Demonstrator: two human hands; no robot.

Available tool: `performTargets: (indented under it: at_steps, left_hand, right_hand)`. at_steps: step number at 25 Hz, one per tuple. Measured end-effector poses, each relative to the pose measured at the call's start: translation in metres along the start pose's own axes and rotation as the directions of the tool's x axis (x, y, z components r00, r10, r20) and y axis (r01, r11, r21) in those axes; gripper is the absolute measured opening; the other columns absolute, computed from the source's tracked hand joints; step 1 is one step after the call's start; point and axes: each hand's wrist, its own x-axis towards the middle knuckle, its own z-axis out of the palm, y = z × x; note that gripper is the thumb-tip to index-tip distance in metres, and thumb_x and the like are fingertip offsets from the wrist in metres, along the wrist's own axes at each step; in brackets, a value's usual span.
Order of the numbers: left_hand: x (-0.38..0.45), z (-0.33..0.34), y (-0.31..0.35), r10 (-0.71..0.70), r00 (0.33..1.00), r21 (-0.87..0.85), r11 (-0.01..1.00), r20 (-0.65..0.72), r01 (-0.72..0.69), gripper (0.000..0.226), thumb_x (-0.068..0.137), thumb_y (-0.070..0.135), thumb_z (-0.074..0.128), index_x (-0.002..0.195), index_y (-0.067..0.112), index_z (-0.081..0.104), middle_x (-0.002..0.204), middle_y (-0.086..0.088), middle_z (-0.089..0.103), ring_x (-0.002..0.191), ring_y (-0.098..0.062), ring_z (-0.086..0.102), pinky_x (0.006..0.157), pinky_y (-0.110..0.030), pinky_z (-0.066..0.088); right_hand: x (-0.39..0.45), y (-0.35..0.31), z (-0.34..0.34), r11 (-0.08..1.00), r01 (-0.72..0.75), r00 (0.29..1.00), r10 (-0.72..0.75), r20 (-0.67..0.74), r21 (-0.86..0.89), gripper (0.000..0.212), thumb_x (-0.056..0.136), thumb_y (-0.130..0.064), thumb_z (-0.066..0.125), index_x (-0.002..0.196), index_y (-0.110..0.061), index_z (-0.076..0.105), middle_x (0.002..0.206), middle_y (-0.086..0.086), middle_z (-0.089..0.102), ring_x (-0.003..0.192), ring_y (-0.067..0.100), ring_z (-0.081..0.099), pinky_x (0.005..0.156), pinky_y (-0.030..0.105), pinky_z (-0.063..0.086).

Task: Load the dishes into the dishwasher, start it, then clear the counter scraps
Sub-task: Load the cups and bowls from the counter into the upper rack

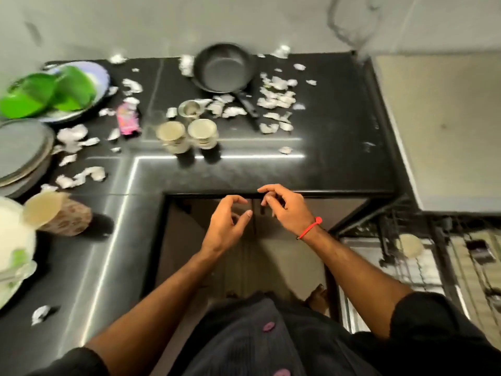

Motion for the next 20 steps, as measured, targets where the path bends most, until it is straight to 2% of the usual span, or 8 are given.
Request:
performTargets:
  at_steps: [4,7,9,12,13,15,17,20]
  left_hand:
    - [-0.021,-0.080,-0.034,-0.078,0.971,-0.024,0.997,-0.226,0.074,0.032,0.092,0.027,0.072,0.119,0.019,0.057,0.116,0.007,0.060,0.072,-0.013,0.063,0.072,-0.019,0.050]
    - [-0.046,-0.136,-0.062,-0.143,0.897,-0.027,0.989,-0.418,0.145,0.034,0.089,0.037,0.072,0.118,0.032,0.054,0.114,0.015,0.057,0.075,-0.010,0.062,0.069,-0.014,0.048]
    - [-0.066,-0.168,-0.081,-0.175,0.804,-0.011,0.979,-0.569,0.205,0.036,0.088,0.040,0.071,0.117,0.040,0.049,0.113,0.017,0.054,0.083,-0.010,0.060,0.073,-0.020,0.050]
    - [-0.089,-0.206,-0.111,-0.173,0.606,0.046,0.944,-0.776,0.328,0.053,0.084,0.038,0.075,0.127,0.025,0.047,0.124,0.003,0.047,0.108,-0.021,0.054,0.096,-0.043,0.050]
    - [-0.093,-0.216,-0.118,-0.181,0.557,0.042,0.931,-0.811,0.363,0.063,0.082,0.040,0.077,0.132,0.020,0.044,0.129,0.000,0.043,0.117,-0.025,0.050,0.101,-0.049,0.047]
    - [-0.094,-0.237,-0.129,-0.211,0.496,-0.014,0.929,-0.843,0.370,0.079,0.077,0.042,0.082,0.138,0.018,0.037,0.136,-0.001,0.036,0.125,-0.024,0.044,0.106,-0.050,0.044]
    - [-0.085,-0.255,-0.135,-0.227,0.493,-0.053,0.938,-0.840,0.343,0.091,0.073,0.044,0.086,0.141,0.020,0.031,0.141,-0.001,0.033,0.130,-0.019,0.040,0.111,-0.048,0.042]
    - [-0.061,-0.275,-0.140,-0.280,0.583,-0.098,0.941,-0.763,0.323,0.105,0.071,0.042,0.088,0.149,0.018,0.023,0.152,-0.006,0.031,0.140,-0.020,0.033,0.119,-0.044,0.031]
  right_hand:
    - [0.045,-0.053,0.085,0.996,0.092,0.979,-0.094,0.181,0.018,0.027,0.096,-0.006,0.054,0.116,-0.021,0.066,0.085,-0.004,0.068,0.065,0.015,0.061,0.071,0.039,0.057]
    - [0.067,-0.085,0.151,0.988,0.154,0.938,-0.151,0.313,0.013,0.029,0.095,-0.005,0.057,0.119,-0.018,0.064,0.092,-0.002,0.068,0.070,0.024,0.061,0.076,0.041,0.056]
    - [0.077,-0.103,0.192,0.982,0.188,0.901,-0.173,0.397,0.001,0.033,0.093,-0.005,0.059,0.123,-0.018,0.063,0.103,-0.001,0.065,0.071,0.027,0.059,0.077,0.038,0.056]
    - [0.086,-0.122,0.241,0.972,0.233,0.832,-0.182,0.524,-0.032,0.044,0.093,-0.009,0.061,0.134,-0.021,0.055,0.122,-0.001,0.056,0.077,0.026,0.062,0.078,0.029,0.053]
    - [0.089,-0.126,0.253,0.969,0.245,0.814,-0.183,0.551,-0.041,0.047,0.093,-0.010,0.062,0.137,-0.022,0.052,0.127,-0.001,0.053,0.079,0.023,0.062,0.078,0.024,0.051]
    - [0.091,-0.133,0.275,0.961,0.269,0.778,-0.182,0.601,-0.057,0.052,0.093,-0.013,0.063,0.141,-0.023,0.048,0.134,-0.001,0.048,0.083,0.017,0.064,0.078,0.013,0.047]
    - [0.094,-0.137,0.287,0.949,0.307,0.741,-0.189,0.644,-0.075,0.056,0.092,-0.014,0.064,0.144,-0.025,0.044,0.138,-0.002,0.044,0.090,0.014,0.063,0.079,0.010,0.046]
    - [0.098,-0.137,0.290,0.927,0.358,0.720,-0.197,0.665,-0.112,0.060,0.092,-0.017,0.064,0.145,-0.031,0.041,0.141,-0.003,0.041,0.096,0.011,0.059,0.080,0.010,0.044]
